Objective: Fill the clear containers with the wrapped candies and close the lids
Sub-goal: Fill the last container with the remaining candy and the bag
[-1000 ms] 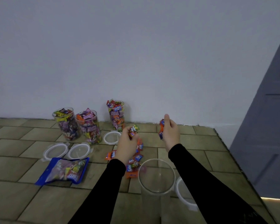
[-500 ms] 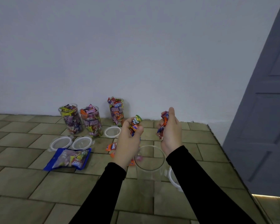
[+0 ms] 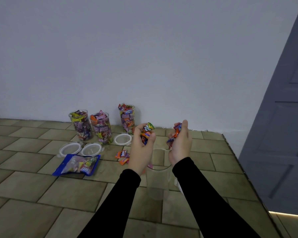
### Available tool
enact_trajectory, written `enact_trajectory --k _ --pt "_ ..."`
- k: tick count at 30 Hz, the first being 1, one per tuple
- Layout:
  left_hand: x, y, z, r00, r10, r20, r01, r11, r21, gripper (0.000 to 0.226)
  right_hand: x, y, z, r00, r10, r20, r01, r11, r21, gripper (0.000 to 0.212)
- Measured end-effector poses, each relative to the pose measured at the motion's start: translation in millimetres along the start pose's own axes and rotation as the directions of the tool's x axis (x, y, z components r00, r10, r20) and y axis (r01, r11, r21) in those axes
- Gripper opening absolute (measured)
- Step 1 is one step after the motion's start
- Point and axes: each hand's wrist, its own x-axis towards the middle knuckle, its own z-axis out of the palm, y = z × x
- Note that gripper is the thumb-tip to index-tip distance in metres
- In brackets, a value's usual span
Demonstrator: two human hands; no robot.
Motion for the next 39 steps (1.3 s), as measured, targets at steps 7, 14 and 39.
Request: enact_trajectory --k 7,14,39 --pt "4.0 -3.5 1.9 0.995 -0.101 -0.013 0.098 0.982 -0.160 0.010 4.2 3.0 1.8 1.000 -0.005 0.019 0.006 1.000 -0.022 0.042" --pt "5.0 -7.3 -0.9 0.996 -0.083 0.016 0.084 0.978 -0.189 0.013 4.7 3.1 1.6 1.000 0.011 0.025 -0.011 1.000 -0.002 0.041" --pt "-4.5 -38.4 -3.1 0.894 -0.378 0.242 0.442 0.833 -0.333 0.076 10.6 10.1 2.1 0.989 -0.010 0.151 0.020 0.998 -0.061 0.038"
